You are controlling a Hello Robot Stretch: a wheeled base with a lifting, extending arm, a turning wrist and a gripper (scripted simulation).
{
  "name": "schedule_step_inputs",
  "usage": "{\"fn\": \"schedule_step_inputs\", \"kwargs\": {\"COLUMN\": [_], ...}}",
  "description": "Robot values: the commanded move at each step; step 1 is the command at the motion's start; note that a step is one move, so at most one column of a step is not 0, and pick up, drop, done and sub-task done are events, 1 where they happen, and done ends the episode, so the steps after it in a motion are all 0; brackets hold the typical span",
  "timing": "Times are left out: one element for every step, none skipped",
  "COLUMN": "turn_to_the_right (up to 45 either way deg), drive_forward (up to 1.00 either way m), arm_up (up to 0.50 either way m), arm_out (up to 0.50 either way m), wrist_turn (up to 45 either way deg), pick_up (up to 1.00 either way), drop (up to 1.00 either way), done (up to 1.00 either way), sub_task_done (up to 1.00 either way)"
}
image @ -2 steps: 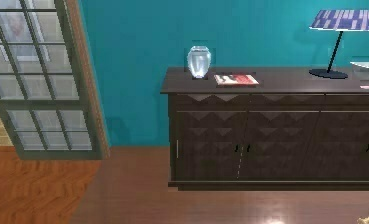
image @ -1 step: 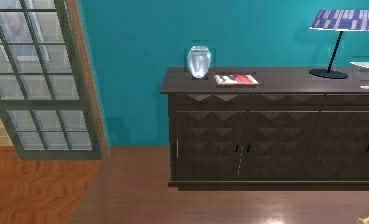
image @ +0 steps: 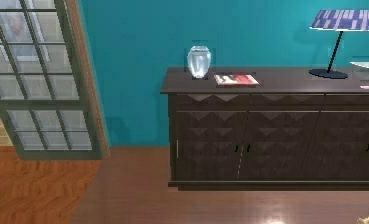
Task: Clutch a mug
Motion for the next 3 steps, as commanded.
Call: {"fn": "schedule_step_inputs", "kwargs": {"turn_to_the_right": [0.0, 0.0, 0.0], "drive_forward": [0.00, 0.00, 0.00], "arm_up": [-0.30, 0.00, 0.10], "arm_out": [0.00, 0.00, 0.00], "wrist_turn": [0.0, 0.0, 0.0], "pick_up": [0.00, 1.00, 0.00], "drop": [0.00, 0.00, 0.00], "done": [0.00, 0.00, 0.00], "sub_task_done": [0.00, 0.00, 0.00]}}
